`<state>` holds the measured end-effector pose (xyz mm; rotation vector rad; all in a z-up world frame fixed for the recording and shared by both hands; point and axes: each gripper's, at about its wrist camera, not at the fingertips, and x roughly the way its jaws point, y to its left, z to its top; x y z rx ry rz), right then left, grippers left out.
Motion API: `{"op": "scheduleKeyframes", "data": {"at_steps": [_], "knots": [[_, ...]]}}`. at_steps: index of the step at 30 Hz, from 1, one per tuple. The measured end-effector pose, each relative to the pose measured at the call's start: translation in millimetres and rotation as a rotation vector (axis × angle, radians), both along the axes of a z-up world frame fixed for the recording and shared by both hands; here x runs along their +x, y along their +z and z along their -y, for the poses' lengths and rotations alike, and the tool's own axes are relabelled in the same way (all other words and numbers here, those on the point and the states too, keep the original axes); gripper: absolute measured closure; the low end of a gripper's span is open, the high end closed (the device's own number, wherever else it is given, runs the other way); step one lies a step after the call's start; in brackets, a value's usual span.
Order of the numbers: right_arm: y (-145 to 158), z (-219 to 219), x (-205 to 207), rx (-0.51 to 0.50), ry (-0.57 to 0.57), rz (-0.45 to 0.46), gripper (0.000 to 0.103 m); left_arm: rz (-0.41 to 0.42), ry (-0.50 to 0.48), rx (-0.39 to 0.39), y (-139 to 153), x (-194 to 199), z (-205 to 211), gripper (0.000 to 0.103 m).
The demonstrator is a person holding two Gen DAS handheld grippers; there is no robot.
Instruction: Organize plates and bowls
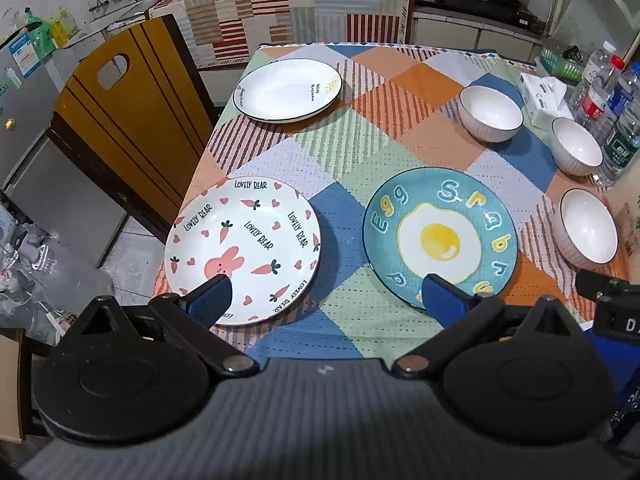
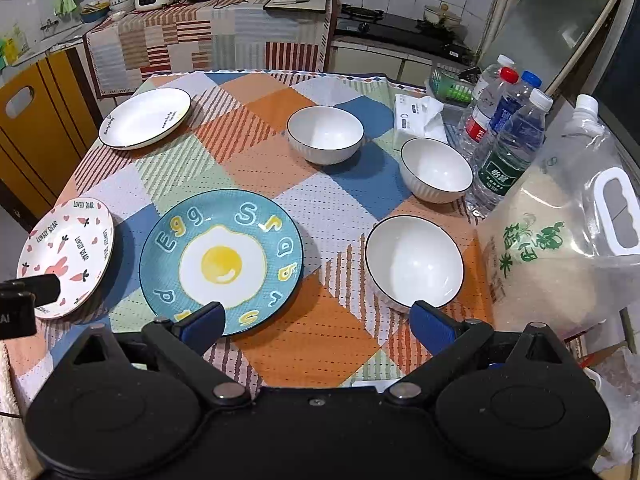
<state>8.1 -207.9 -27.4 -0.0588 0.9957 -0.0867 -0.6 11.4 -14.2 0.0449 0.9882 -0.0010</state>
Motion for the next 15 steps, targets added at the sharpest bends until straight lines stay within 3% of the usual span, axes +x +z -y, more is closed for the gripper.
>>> {"op": "scheduleKeyframes", "data": {"at_steps": [15], "knots": [[-0.8,-1.1,-0.3,-0.007,0.014,-0.002,0.003,0.016,-0.003,0.004,-2.5,-1.7,-3.4,0.000]]}}
